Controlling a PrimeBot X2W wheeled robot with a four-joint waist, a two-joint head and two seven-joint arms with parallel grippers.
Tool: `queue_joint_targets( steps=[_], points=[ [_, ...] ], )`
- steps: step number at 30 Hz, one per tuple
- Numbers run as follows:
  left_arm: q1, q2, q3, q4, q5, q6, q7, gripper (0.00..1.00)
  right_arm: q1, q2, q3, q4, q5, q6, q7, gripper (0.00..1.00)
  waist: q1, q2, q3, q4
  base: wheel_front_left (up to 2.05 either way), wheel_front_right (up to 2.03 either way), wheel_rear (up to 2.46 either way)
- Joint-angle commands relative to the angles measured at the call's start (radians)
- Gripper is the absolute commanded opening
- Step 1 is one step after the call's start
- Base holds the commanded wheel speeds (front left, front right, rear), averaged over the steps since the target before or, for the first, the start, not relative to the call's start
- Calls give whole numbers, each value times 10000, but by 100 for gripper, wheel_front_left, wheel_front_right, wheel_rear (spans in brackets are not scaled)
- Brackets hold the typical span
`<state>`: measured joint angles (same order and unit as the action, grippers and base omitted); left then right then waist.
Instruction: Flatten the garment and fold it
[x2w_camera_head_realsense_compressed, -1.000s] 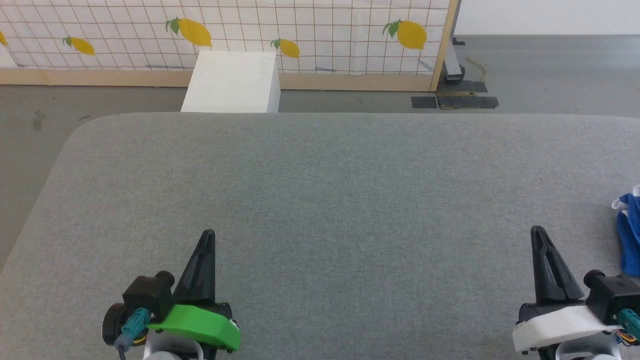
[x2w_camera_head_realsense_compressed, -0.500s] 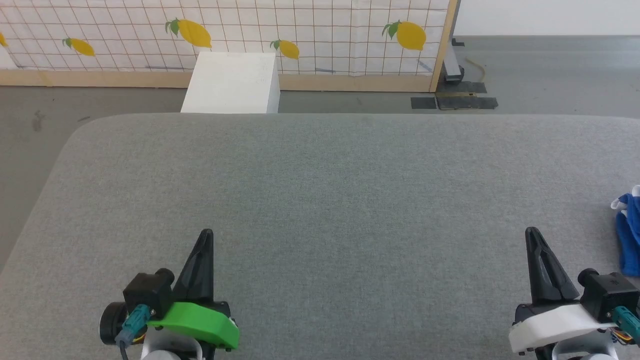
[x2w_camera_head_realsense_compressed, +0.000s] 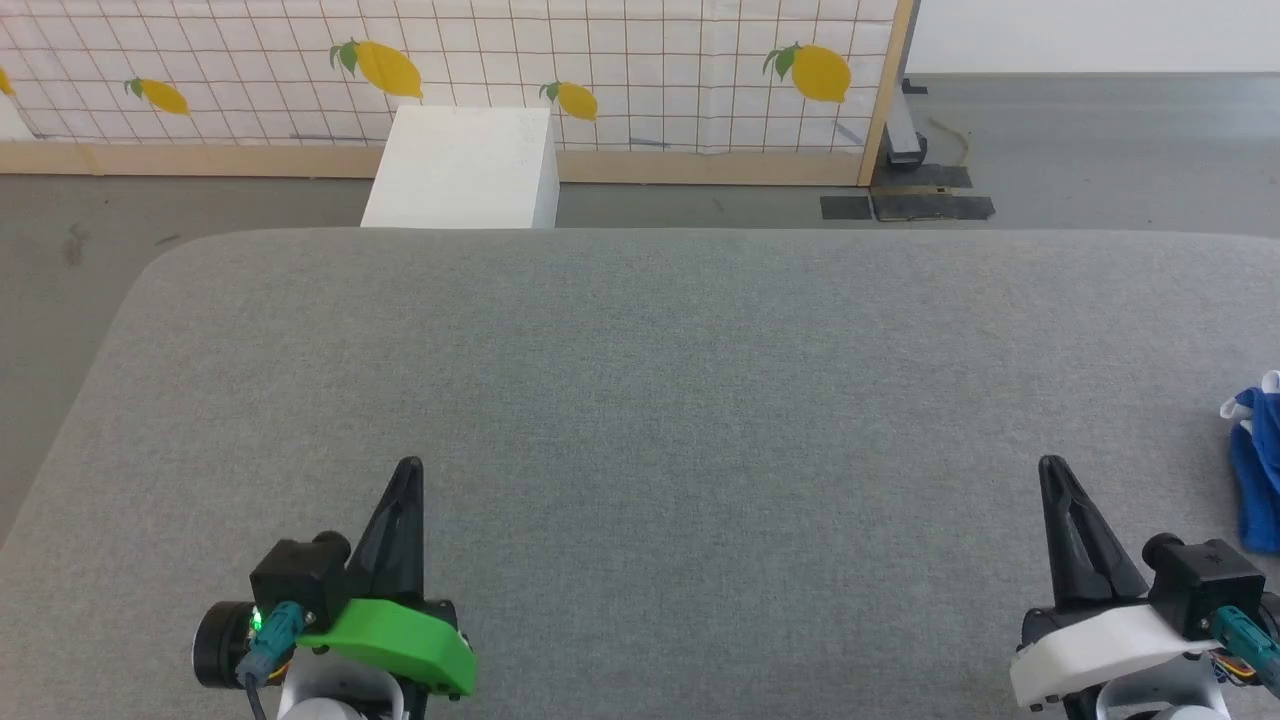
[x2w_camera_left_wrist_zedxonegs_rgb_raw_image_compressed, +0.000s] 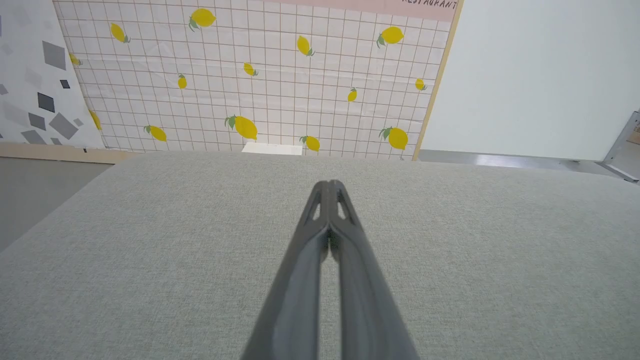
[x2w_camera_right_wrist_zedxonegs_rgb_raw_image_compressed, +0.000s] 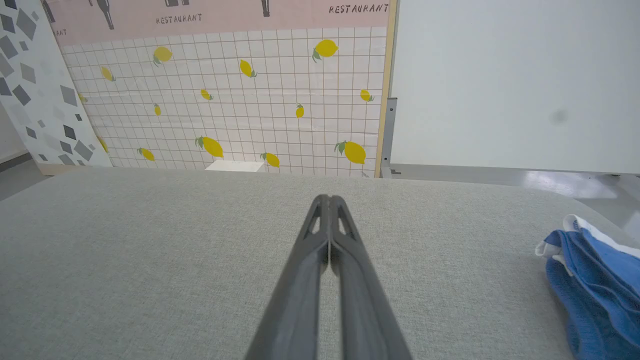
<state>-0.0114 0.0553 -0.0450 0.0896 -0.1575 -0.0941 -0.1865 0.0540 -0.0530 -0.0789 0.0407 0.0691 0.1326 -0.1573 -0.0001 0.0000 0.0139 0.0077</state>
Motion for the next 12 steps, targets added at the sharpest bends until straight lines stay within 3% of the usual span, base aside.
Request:
queue_joint_targets(
  steps=[1,12],
  points=[
    [33,-15,45,-54,103,69,47,0,-145,8,41,-72,-79,-6,45,0,1,0,-2,-1,0,0,0],
    [44,-20,100,-169,303,187,293,0,-199,11,142,-117,-162,-7,252,0,1,0,-21,-11,0,0,0]
  ],
)
